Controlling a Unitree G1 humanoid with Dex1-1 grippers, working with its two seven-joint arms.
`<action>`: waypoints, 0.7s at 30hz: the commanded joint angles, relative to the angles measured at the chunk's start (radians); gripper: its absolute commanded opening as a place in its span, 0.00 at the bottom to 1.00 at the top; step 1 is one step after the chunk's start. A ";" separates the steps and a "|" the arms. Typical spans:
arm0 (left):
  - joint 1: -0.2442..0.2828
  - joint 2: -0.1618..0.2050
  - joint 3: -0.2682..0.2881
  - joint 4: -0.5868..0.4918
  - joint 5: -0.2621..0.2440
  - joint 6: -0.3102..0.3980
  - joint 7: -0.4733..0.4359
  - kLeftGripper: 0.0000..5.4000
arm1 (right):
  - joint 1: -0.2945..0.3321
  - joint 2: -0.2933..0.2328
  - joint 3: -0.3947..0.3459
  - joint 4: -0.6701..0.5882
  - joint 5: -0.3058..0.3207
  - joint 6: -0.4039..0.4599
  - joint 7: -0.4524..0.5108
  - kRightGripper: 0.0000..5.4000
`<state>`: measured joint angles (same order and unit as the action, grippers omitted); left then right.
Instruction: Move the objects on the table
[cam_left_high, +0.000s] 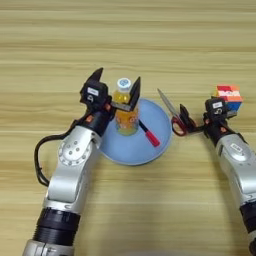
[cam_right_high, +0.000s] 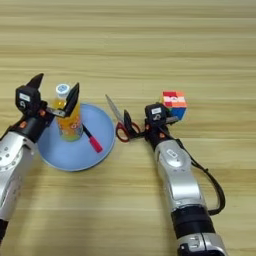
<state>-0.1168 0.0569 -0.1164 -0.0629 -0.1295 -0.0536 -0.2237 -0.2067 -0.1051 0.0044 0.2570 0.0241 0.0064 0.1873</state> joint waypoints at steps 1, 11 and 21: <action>0.006 0.005 -0.017 0.062 0.027 0.012 -0.012 1.00 | -0.013 0.003 0.003 0.003 0.001 -0.008 0.000 1.00; -0.018 -0.007 -0.006 0.228 0.062 -0.008 0.006 1.00 | -0.011 0.002 0.004 0.000 0.001 -0.007 -0.002 1.00; -0.021 -0.011 -0.005 0.255 0.067 -0.024 0.002 0.88 | -0.009 0.000 0.003 -0.001 0.002 -0.005 -0.002 1.00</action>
<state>-0.1340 0.0489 -0.1250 0.1824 -0.0740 -0.0674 -0.2237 -0.2069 -0.1051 0.0089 0.2570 0.0242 0.0064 0.1856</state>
